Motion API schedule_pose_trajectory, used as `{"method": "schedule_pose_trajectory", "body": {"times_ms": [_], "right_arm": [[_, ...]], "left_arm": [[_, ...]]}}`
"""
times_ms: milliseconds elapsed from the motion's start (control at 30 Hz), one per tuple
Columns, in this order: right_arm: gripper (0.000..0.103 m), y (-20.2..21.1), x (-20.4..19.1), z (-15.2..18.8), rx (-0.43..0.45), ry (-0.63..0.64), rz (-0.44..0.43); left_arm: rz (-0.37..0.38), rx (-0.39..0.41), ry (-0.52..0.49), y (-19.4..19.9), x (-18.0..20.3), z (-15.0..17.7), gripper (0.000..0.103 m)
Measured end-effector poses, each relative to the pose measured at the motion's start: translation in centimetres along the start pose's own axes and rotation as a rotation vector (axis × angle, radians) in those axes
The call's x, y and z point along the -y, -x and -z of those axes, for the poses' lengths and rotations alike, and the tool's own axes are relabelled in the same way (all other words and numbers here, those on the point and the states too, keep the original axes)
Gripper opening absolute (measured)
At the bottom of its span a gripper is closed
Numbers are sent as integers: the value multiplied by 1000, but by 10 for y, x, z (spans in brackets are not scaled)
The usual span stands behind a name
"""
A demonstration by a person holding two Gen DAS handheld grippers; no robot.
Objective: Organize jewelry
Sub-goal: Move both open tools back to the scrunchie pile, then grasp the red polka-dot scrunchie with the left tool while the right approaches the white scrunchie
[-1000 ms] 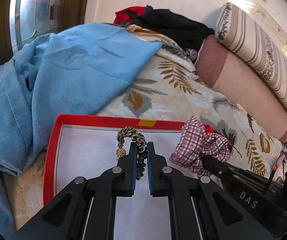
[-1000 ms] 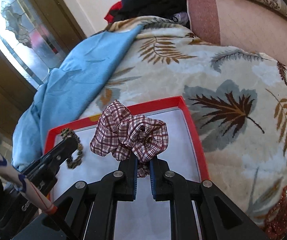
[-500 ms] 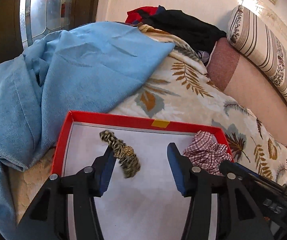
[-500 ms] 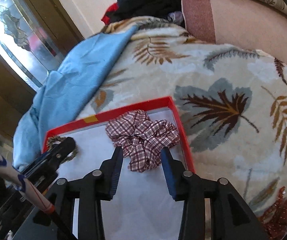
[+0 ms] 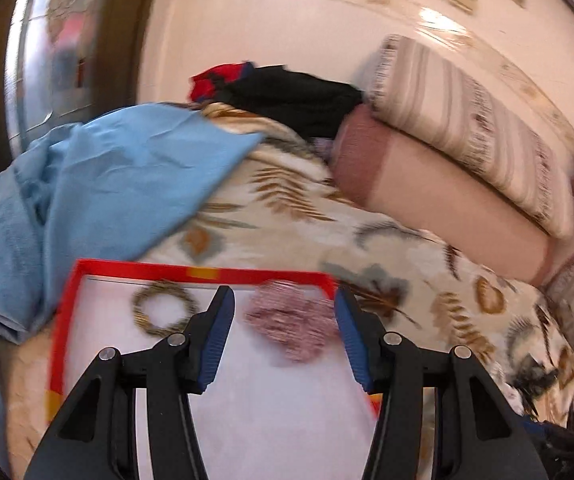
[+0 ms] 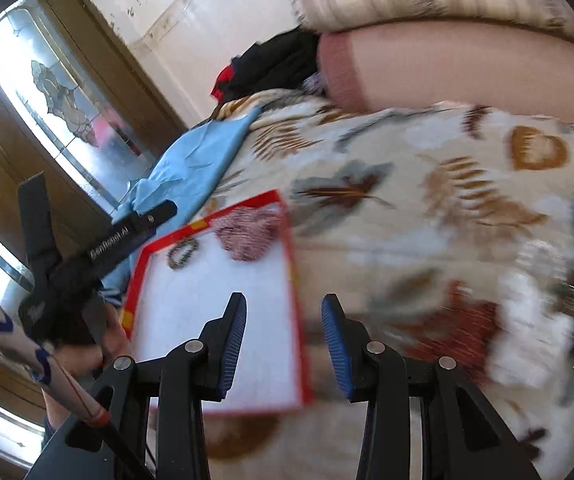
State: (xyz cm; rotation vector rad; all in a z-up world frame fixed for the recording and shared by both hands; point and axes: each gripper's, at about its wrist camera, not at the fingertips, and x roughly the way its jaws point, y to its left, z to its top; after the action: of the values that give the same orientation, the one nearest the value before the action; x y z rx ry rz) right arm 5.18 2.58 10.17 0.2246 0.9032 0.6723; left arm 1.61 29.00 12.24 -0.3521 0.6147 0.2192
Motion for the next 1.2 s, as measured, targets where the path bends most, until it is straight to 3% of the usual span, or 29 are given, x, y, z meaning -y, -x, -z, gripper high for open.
{"method": "schedule_pose_trajectory", "body": {"times_ms": [200,367,500,1033,1067,1100,1133,1200], "right_arm": [[43,80,68,21,107,-57,85],[43,114,118,33,183,-167,110],[43,121,149,45,195,-242,94],[43,104,171,53,150,-294,28],[43,102,172,54,148,-294,30],[43,100,172,54,142,-293,29],[43,98,172,54,137,-291,31],[43,95,174,53,134,-292,38]], "left_arm": [[139,-32,-99,19,63,29,51],[228,-87,-150,33,102,58,51],[298,-170,-189,35,129,93,53],[339,-318,-470,-35,210,161,53],[338,-321,-481,-37,212,164,45],[328,-324,-497,-38,215,168,24],[313,-327,-512,-38,217,171,15],[316,-322,-504,-34,216,170,12]]}}
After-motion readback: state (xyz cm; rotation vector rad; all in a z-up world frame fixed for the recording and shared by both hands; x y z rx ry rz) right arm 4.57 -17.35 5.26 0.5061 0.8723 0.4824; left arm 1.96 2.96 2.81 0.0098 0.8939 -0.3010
